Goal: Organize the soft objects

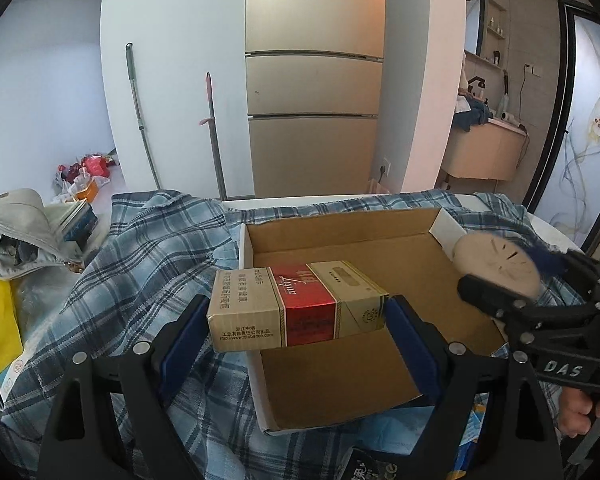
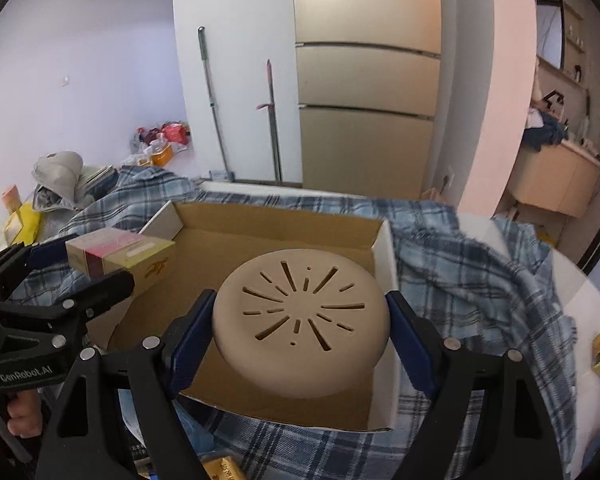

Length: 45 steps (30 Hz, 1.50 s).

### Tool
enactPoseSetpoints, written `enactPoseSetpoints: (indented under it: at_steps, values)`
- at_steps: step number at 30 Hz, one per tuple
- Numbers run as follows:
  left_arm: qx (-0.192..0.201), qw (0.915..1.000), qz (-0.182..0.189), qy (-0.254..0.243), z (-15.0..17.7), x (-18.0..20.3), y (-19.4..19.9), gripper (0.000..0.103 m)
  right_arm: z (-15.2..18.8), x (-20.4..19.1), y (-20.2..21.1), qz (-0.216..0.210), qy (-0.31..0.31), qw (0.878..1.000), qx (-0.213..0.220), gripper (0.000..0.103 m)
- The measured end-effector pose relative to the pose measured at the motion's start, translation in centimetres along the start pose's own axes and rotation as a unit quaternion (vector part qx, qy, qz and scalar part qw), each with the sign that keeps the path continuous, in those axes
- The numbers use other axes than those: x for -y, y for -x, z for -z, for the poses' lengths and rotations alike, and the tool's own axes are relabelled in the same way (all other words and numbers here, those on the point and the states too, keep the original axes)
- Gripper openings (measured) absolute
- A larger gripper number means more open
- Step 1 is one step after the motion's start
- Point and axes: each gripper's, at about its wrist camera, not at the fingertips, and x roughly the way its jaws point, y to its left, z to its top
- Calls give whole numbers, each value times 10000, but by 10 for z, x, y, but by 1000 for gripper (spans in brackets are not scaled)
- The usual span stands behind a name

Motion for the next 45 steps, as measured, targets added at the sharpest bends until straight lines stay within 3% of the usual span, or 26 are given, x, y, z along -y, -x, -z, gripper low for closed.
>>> enactPoseSetpoints:
  at_steps: [4, 6, 8, 15, 22, 24, 25, 31, 34, 36, 38, 42, 45]
  values:
    - [-25, 10000, -23, 41, -2, -1, -1, 90, 1, -2, -1, 43, 3, 10000, 28, 84]
    - [36, 10000, -20, 86, -2, -2, 2, 90, 1, -2, 3, 93, -6, 9999, 139, 94]
    - [127, 9998, 51, 153, -3, -4, 7, 90, 0, -2, 7, 114, -14, 9996, 258, 97]
    - [426, 9990, 4, 127, -5, -2, 23, 91, -3, 3, 14, 149, -101, 9991, 391, 97]
    - [992, 9950, 58, 134, -11, 0, 58, 91, -8, 3, 29, 218, -114, 9977, 629, 97]
    - [1229, 9923, 38, 141, -13, 1, 71, 95, -11, 3, 42, 134, -175, 9965, 802, 97]
    - [1366, 9905, 15, 159, -14, 1, 78, 103, -13, 3, 49, 96, -192, 9956, 912, 97]
    - [2078, 9780, -101, 166, -14, 3, 118, 103, -23, -2, 90, 238, -161, 9868, 1592, 103]
    - [2179, 9754, 85, 328, -16, 0, 135, 103, -29, 2, 106, 284, -272, 9831, 1786, 103]
    - [2001, 9784, 194, 476, -22, -1, 150, 103, -32, 5, 120, 284, -389, 9801, 1927, 103]
    - [2223, 9731, 398, 458, -19, 0, 174, 103, -35, 7, 136, 230, -461, 9765, 2091, 103]
    - [2461, 9690, 47, 223, -10, 11, 212, 103, -39, 0, 170, 242, -328, 9693, 2427, 103]
    - [2526, 9673, 108, 203, -4, 12, 235, 103, -35, -8, 204, 658, -420, 9579, 2763, 103]
